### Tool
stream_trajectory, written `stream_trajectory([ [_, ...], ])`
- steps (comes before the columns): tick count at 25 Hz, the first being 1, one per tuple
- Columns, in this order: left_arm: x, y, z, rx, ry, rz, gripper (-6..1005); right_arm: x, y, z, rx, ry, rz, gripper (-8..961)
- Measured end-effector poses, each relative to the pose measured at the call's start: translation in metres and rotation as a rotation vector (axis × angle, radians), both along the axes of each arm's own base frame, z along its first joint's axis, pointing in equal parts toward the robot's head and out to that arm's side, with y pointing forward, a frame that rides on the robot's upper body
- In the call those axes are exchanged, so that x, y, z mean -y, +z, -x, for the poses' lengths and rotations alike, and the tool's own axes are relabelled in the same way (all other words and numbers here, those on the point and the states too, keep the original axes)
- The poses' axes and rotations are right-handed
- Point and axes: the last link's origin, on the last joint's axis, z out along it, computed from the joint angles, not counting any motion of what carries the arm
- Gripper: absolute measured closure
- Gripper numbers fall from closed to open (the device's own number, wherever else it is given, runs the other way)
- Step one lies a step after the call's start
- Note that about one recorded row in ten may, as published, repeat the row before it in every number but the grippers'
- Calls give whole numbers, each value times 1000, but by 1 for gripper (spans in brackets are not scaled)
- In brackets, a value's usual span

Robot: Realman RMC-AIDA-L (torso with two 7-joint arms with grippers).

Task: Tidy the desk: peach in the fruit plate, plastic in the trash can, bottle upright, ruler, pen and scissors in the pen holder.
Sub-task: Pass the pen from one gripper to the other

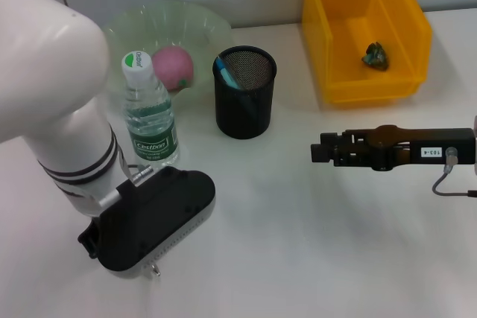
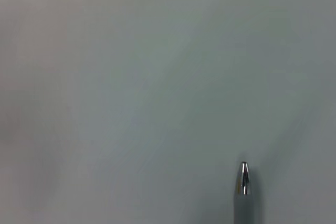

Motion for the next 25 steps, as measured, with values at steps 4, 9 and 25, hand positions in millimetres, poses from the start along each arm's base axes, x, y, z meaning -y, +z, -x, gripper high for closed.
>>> stream_trajectory([
  [4, -4, 8, -2, 47, 36, -48, 865, -2, 0, 2, 2, 9, 1, 380],
  [9, -8, 24, -6, 91, 108, -96, 865, -5, 1, 5, 6, 21, -1, 380],
  [25, 3, 67, -28, 328, 633, -88, 864, -11, 5, 15, 18, 91, -25, 380],
])
